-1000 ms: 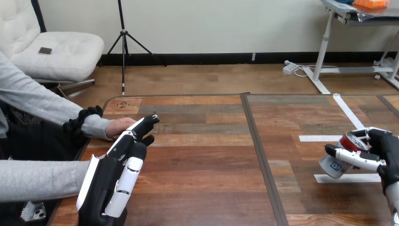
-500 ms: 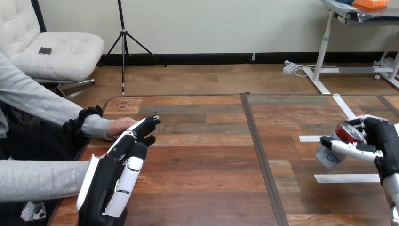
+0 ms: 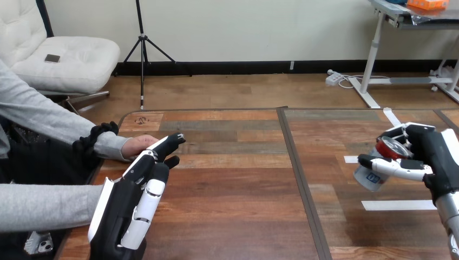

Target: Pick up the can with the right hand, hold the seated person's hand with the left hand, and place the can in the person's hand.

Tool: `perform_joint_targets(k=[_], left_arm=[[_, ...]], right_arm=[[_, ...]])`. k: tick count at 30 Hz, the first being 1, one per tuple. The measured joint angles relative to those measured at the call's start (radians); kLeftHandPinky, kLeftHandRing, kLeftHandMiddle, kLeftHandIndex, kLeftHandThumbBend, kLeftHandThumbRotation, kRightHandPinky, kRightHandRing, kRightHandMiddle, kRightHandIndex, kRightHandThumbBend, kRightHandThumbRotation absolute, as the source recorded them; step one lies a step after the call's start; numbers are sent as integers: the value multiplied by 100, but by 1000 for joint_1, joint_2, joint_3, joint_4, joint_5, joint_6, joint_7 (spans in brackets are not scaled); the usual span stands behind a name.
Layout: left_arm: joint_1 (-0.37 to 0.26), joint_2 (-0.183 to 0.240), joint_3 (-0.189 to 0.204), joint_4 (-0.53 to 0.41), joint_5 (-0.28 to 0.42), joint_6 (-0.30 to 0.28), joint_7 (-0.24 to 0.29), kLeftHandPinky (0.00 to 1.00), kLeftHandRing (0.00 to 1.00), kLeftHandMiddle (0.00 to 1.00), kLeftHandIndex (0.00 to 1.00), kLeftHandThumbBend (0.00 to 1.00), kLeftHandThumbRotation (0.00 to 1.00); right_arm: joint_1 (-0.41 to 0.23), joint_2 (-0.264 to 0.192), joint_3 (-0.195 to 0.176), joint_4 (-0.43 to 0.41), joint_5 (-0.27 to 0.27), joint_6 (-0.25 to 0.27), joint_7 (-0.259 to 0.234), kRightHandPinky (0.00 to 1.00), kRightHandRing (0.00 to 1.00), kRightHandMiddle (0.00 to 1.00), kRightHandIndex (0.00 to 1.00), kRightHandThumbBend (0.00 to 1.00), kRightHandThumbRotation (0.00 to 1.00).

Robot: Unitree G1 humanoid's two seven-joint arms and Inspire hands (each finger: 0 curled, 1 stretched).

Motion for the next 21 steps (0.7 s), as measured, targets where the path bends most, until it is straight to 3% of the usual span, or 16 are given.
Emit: perform_joint_targets(k=[13,21], left_arm=[[-8,1,14,7,19,-40,12,80,87,84,76,30,82],[-40,10,45,57,35,-123,14,67,78,78,73,30,80]], right_arm=[[0,-5,17,-25,-25,-32,29,28,32,40,44,79,0],[0,-12,33,-39,-30,-46,65,33,36,41,44,79,0]])
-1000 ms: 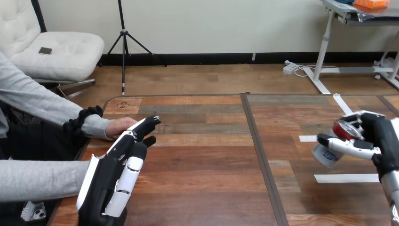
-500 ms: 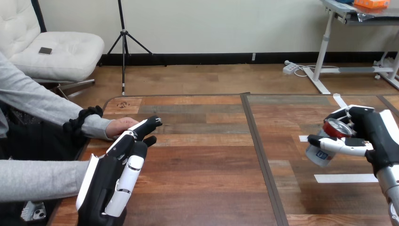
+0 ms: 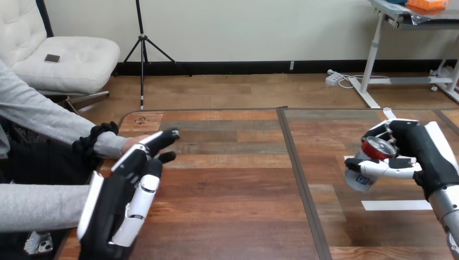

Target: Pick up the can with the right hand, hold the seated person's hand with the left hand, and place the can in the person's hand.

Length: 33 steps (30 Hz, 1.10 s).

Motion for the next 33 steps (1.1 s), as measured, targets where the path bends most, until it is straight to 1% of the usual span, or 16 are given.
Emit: perform_joint_targets(k=[3,6,9,13,16,18,24,27,33], left_arm=[[-18,9,14,26,10,-32,2,63,74,75,70,31,77],[-38,17,28,51,17,-57,5,61,72,73,68,33,75],[-53,26,40,65,27,-66,15,60,70,71,67,34,73],[-66,37,59,72,49,-70,30,60,68,68,65,36,67],[-70,40,74,71,76,-69,55,58,66,67,64,35,63],[-70,40,88,70,109,-68,81,57,65,67,63,35,62],[-68,43,124,55,192,-45,142,55,64,66,64,40,57],[-68,49,141,46,228,-35,161,55,65,67,64,43,54],[-68,85,169,12,307,2,184,55,66,69,66,57,50]], right_arm=[[0,-1,5,-9,-4,-1,7,32,36,41,44,80,0],[0,-1,9,-15,-7,-4,10,31,34,40,43,81,0],[0,-1,12,-20,-7,-10,14,29,33,39,43,81,0],[0,-2,13,-27,-7,-12,21,29,33,40,43,80,0],[0,-3,13,-28,-7,-14,25,30,34,40,43,79,0],[0,-4,13,-28,-7,-14,29,30,34,40,43,79,0],[1,-9,14,-28,-6,-15,47,31,35,40,43,79,0],[1,-11,14,-28,-7,-18,51,31,35,40,43,80,0],[1,-16,15,-28,-8,-24,57,33,36,41,42,80,0]])
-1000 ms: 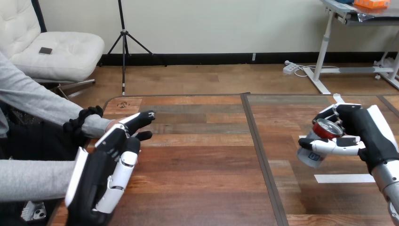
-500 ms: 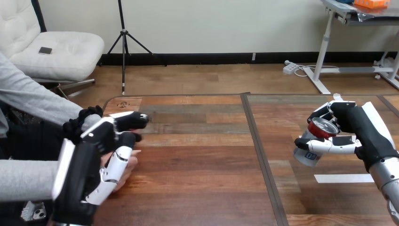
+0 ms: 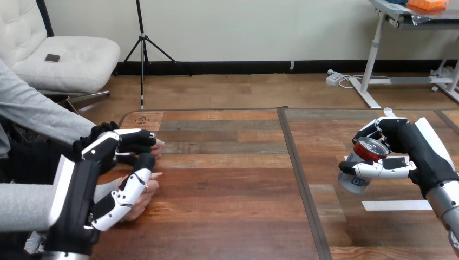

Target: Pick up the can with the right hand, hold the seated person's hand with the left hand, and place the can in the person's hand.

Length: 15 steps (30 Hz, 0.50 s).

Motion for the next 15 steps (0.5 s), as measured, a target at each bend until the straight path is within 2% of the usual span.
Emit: perform_joint_targets(k=[3,5,15], left_arm=[[0,25,16,-22,40,21,5,56,67,70,68,64,49],[-1,44,24,-36,62,34,8,56,68,71,69,73,48],[-3,147,64,-96,159,92,19,63,72,76,74,94,42]], right_arm=[[0,-1,0,0,-2,-1,0,34,36,41,43,80,0],[0,-2,0,0,-2,-1,0,34,37,41,43,80,0],[0,-4,2,0,-26,-1,-5,31,35,41,43,81,0]])
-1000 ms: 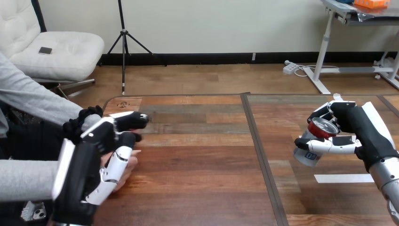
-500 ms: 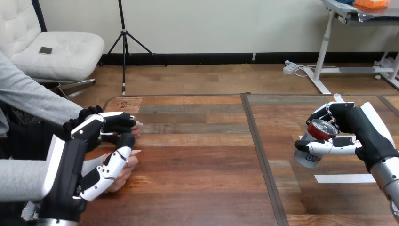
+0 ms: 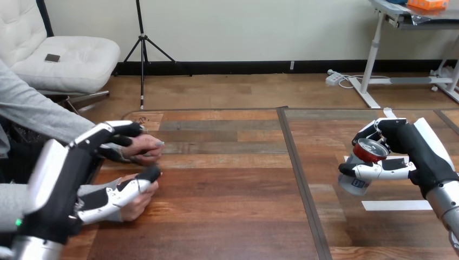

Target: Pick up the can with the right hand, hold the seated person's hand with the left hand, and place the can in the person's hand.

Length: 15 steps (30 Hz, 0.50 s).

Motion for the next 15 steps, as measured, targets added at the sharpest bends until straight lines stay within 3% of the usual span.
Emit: perform_joint_targets(k=[8,15], left_arm=[[-11,56,17,-46,85,75,14,63,73,77,76,99,36],[-28,97,24,-60,177,113,42,60,72,77,76,100,37]], right_arm=[[0,0,2,0,-8,0,-6,30,34,40,43,79,0],[0,0,2,0,-7,-4,-5,30,35,41,43,78,0]])
